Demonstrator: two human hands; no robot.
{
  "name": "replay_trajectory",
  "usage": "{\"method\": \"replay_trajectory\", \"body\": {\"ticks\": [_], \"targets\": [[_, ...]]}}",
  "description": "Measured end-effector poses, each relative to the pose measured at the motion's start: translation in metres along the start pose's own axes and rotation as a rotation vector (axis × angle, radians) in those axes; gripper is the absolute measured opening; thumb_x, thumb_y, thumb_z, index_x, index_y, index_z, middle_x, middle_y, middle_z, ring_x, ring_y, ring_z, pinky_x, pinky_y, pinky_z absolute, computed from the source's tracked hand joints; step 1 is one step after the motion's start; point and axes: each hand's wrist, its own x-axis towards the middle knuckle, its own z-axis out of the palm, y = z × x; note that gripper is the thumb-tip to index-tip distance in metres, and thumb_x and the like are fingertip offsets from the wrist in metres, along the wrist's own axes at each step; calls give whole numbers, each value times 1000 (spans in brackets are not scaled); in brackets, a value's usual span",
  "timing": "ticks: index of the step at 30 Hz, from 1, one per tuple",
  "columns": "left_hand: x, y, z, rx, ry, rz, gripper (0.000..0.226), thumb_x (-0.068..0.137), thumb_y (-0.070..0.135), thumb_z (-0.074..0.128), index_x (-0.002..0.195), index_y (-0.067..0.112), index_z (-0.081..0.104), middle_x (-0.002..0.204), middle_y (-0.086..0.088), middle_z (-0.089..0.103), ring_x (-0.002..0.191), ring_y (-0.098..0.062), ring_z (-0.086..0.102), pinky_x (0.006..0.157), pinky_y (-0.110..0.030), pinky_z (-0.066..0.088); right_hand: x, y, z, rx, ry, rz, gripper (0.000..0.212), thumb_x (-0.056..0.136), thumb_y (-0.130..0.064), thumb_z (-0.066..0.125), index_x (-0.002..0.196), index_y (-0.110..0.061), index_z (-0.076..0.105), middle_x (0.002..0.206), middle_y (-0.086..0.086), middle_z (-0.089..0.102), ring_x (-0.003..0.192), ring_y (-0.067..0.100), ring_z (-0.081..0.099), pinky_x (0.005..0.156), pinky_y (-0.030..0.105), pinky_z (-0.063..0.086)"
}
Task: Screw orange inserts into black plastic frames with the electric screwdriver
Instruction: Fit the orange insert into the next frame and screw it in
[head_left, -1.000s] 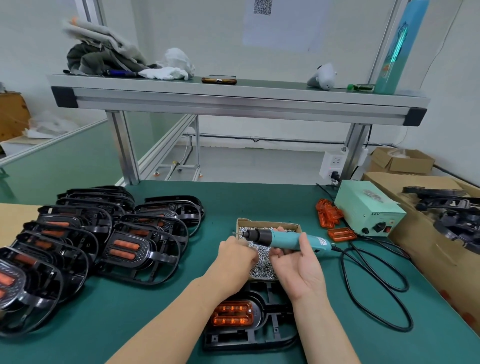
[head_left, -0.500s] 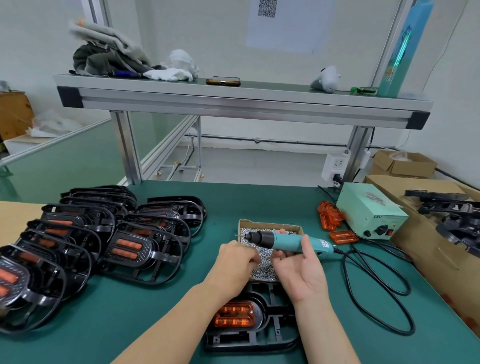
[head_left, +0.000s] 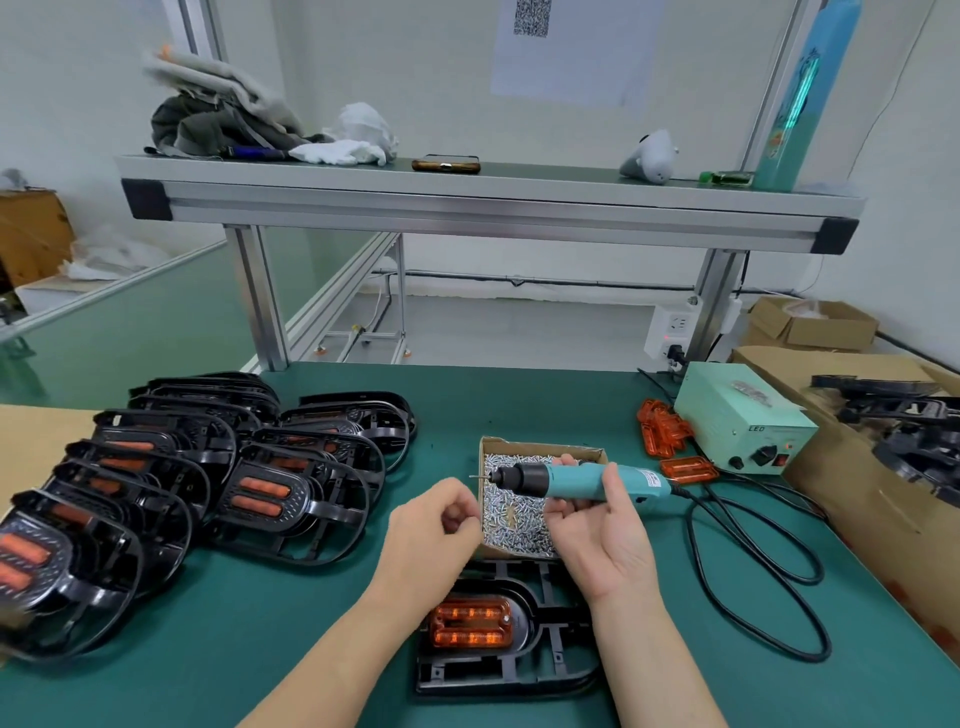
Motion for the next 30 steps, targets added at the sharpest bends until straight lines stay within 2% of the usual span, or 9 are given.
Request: {"method": "replay_trajectory", "body": {"ticks": [4, 6, 11, 15, 17, 19, 24, 28, 30], "targets": [[-16, -15, -22, -130, 33, -136, 27, 80, 4, 72, 71, 28, 66, 74, 1, 68, 68, -13, 60, 66, -21, 47, -2, 0, 0, -55, -26, -14, 24, 100, -31, 58, 114, -11, 60, 96, 11, 75, 83, 20, 74, 70, 29, 45], [-26, -24, -31, -194, 55, -190, 27, 81, 4, 75, 72, 29, 68, 77, -3, 71, 71, -16, 63, 69, -26, 48, -3, 2, 1, -81, -50, -19, 22, 99, -30, 60, 113, -13, 60, 97, 11, 75, 82, 21, 74, 70, 29, 46], [-50, -42, -35, -289, 96, -216, 22, 82, 3, 75, 75, 23, 69, 73, -8, 69, 64, -10, 55, 55, -17, 42, -10, 6, 6, -133, -107, -31, 28, 91, -26, 66, 115, -13, 60, 99, 14, 74, 90, 24, 74, 84, 34, 51], [-62, -45, -30, -380, 95, -200, 34, 88, -2, 68, 85, 31, 71, 81, -7, 73, 71, -10, 62, 64, -13, 46, -16, 11, 11, -175, -123, -18, 28, 93, -24, 65, 118, -11, 60, 97, 15, 75, 86, 24, 76, 77, 35, 55], [-64, -46, -28, -389, 111, -199, 39, 91, -1, 65, 90, 38, 73, 86, -3, 76, 81, -7, 68, 76, -13, 49, -20, 15, 14, -191, -134, -12, 33, 89, -24, 68, 118, -11, 59, 96, 15, 75, 86, 24, 76, 73, 35, 59], [-63, -47, -27, -396, 126, -219, 39, 93, 1, 63, 87, 38, 73, 89, 0, 77, 87, -8, 70, 81, -16, 50, -23, 20, 17, -210, -140, -1, 35, 87, -25, 69, 117, -11, 57, 95, 15, 74, 86, 24, 75, 73, 35, 60], [-61, -51, -25, -394, 148, -246, 34, 96, 3, 60, 86, 35, 68, 90, 0, 77, 88, -12, 70, 85, -28, 48, -29, 35, 17, -288, -106, 1, 23, 97, -25, 61, 117, -16, 56, 95, 12, 73, 87, 21, 72, 76, 33, 52], [-61, -53, -23, -354, 151, -243, 20, 92, 11, 68, 89, 31, 67, 86, -2, 74, 88, -24, 66, 80, -32, 47, -31, 43, 13, -319, -94, -16, 25, 97, -26, 61, 120, -17, 55, 96, 11, 73, 86, 20, 71, 76, 32, 50], [-61, -51, -23, -335, 169, -237, 22, 90, 11, 69, 88, 32, 67, 85, -1, 74, 84, -22, 65, 76, -30, 47, -32, 43, 11, -310, -96, -39, 29, 95, -26, 62, 121, -16, 55, 92, 11, 74, 83, 19, 73, 79, 34, 52]]}}
